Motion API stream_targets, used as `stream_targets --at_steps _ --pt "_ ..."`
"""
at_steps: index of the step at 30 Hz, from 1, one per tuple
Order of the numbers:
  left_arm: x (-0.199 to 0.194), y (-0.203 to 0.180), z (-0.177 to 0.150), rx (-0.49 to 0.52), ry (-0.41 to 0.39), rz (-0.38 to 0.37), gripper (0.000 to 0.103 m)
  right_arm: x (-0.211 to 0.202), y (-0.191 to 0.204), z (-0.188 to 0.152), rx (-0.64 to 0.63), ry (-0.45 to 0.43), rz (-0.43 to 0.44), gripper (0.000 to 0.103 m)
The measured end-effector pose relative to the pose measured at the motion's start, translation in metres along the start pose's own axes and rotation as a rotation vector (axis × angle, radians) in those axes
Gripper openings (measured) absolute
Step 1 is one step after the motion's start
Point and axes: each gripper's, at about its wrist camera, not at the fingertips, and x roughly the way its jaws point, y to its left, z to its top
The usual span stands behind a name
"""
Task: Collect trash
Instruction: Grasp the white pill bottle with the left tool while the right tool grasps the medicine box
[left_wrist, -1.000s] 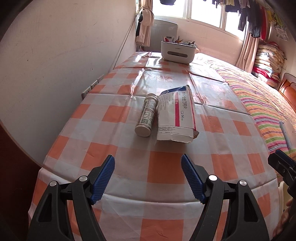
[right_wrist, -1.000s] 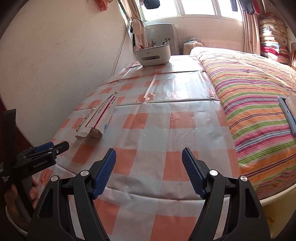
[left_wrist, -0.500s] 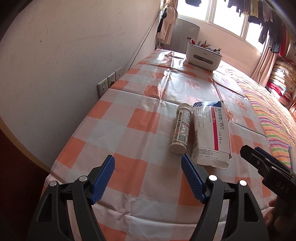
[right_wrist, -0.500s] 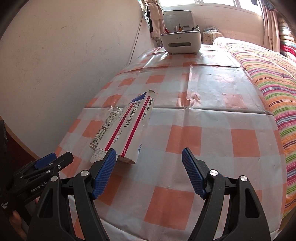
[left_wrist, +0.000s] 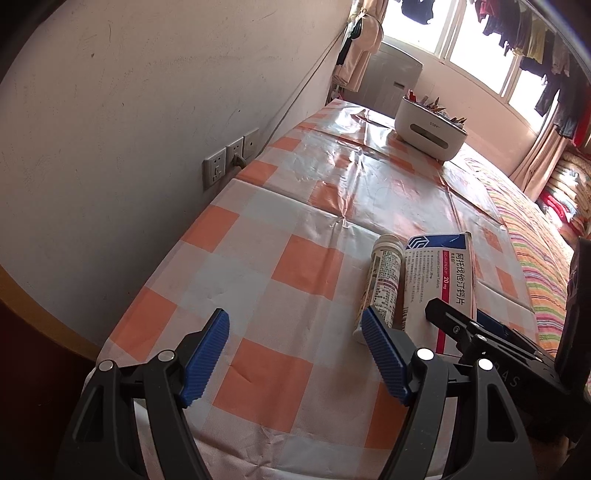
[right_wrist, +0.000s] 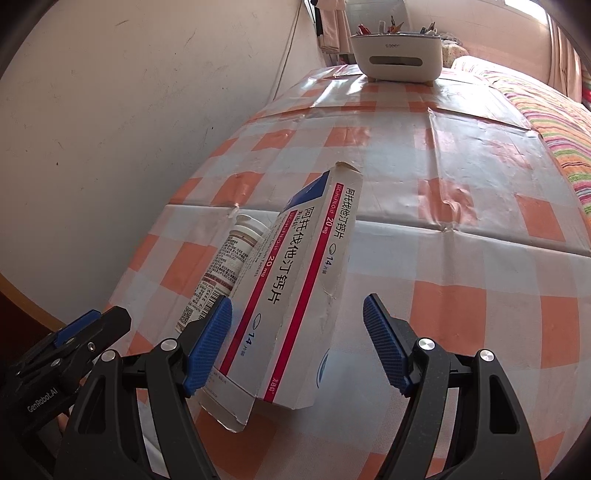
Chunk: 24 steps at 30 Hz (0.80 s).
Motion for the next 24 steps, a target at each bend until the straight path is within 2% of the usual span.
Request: stream_targets --at_steps 1,3,5,9,16,24 --pt "0.002 0.001 0.001 -0.009 0.004 0.0 0.072 0.002 0.0 0.001 0.002 0.003 0.018 0.068" --pt "0.007 0.001 0.003 -0.022 0.012 -0.003 0.072 0.001 0.001 0.002 0.003 -0.006 0.032 0.055" --pt "0.011 0.0 0.005 -0.028 0.023 -0.009 0.072 -0.004 0.0 0.003 -0.004 -0.024 0.047 0.047" --pt "0.019 -0.009 0.008 -0.028 0.042 -0.039 0.072 -0.021 -0.007 -0.003 -0.004 -0.049 0.055 0.039" --pt "0.037 -0.035 0.013 0.0 0.088 -0.086 0.072 -0.071 -0.039 -0.037 0.048 -0.096 0.091 0.038" --pt "0.057 -0.059 0.006 0.071 0.126 -0.06 0.072 -0.123 -0.065 -0.076 0.11 -0.148 0.109 0.038"
